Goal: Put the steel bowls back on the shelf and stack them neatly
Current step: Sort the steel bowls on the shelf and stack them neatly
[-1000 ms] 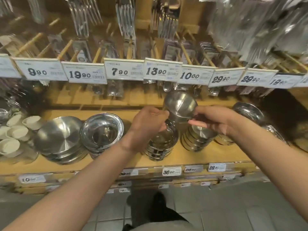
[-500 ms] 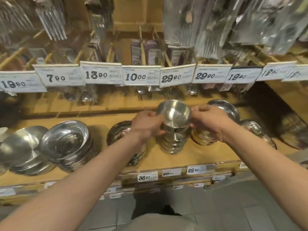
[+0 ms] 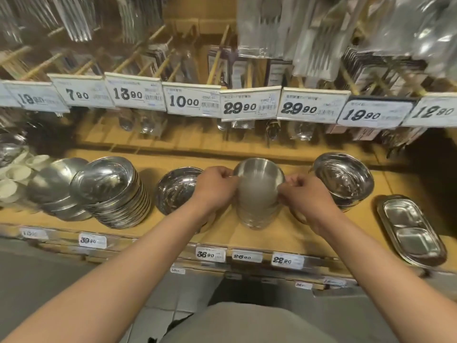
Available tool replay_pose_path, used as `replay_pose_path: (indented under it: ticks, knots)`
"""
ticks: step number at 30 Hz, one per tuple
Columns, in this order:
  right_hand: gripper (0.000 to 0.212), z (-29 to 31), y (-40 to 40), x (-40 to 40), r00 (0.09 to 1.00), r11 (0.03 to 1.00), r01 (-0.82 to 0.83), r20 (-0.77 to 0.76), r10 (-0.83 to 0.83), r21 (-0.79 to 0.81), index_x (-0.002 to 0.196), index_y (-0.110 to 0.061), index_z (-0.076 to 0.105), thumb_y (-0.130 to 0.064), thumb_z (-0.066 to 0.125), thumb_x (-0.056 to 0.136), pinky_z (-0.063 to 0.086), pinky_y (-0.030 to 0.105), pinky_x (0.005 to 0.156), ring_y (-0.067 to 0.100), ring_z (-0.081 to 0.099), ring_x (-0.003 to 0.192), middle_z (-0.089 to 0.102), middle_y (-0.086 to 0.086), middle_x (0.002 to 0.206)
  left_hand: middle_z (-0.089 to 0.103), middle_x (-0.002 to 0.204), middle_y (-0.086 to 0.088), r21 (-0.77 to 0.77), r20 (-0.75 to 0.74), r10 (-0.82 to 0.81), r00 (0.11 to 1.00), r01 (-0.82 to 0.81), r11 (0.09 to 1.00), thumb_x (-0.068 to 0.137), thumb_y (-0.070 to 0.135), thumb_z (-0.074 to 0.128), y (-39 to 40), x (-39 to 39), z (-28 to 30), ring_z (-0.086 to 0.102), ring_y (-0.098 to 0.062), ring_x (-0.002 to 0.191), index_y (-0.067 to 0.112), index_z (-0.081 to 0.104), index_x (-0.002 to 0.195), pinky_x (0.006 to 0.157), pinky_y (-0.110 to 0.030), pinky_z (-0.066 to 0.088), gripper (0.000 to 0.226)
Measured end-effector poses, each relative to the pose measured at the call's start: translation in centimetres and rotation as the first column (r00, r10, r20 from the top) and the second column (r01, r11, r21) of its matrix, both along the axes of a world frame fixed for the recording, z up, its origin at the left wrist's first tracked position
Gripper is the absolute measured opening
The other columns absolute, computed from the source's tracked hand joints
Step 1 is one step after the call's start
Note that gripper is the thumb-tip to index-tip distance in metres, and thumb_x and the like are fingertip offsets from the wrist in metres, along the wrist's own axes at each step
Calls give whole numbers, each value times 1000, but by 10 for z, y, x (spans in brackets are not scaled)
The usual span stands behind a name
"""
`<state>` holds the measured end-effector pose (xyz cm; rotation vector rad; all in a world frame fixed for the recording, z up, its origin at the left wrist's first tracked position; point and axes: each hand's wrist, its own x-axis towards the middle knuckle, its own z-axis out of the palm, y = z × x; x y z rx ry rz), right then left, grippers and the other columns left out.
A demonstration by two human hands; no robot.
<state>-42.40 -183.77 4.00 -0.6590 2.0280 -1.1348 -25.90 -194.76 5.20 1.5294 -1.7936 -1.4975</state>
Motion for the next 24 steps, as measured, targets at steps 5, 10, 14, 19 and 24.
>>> replay_pose_path:
  ticks: [5, 10, 14, 19, 24]
  knots:
    - [3, -2, 4, -4, 1000, 1000, -10, -12, 10, -11, 91, -13, 70, -14, 69, 88, 54, 30, 69, 17, 68, 74, 73, 5, 82, 75, 85, -13, 15, -5, 22, 1000, -22, 1000, 82, 18, 66, 5, -3, -7, 74, -33, 93, 12, 72, 79, 87, -50, 61, 9]
    - [6, -6, 4, -4, 1000, 999, -25, -19, 25, -38, 94, -12, 72, -14, 69, 90, 59, 36, 79, 18, 68, 78, 72, 6, 84, 77, 87, -14, 14, -24, 45, 999, -45, 999, 84, 15, 68, 8, -3, -14, 75, -32, 88, 15, 74, 82, 84, -52, 62, 6]
    - [7, -7, 4, -4, 1000, 997, -10, 27, 12, -71, 95, -15, 72, -15, 71, 88, 58, 47, 92, 28, 72, 92, 73, 7, 85, 76, 91, -16, 41, -47, 55, 997, -53, 998, 85, 13, 66, 5, -4, -15, 76, -32, 89, 13, 74, 86, 83, -51, 62, 8]
    - [6, -10, 5, -5, 999, 996, -17, 42, 21, -84, 91, -18, 72, -13, 70, 88, 58, 49, 94, 25, 71, 89, 72, 3, 80, 76, 91, -12, 64, -45, 49, 998, -46, 997, 91, 11, 66, 5, -5, -19, 76, -29, 89, 13, 73, 91, 82, -47, 63, 7]
    - [6, -13, 5, -6, 998, 995, -20, 56, 25, -96, 92, -21, 71, -16, 70, 90, 60, 42, 90, 23, 73, 90, 76, 6, 87, 75, 89, -11, 92, -93, 76, 993, -67, 993, 93, 11, 66, 7, -4, -19, 75, -29, 92, 9, 71, 97, 82, -45, 64, 7]
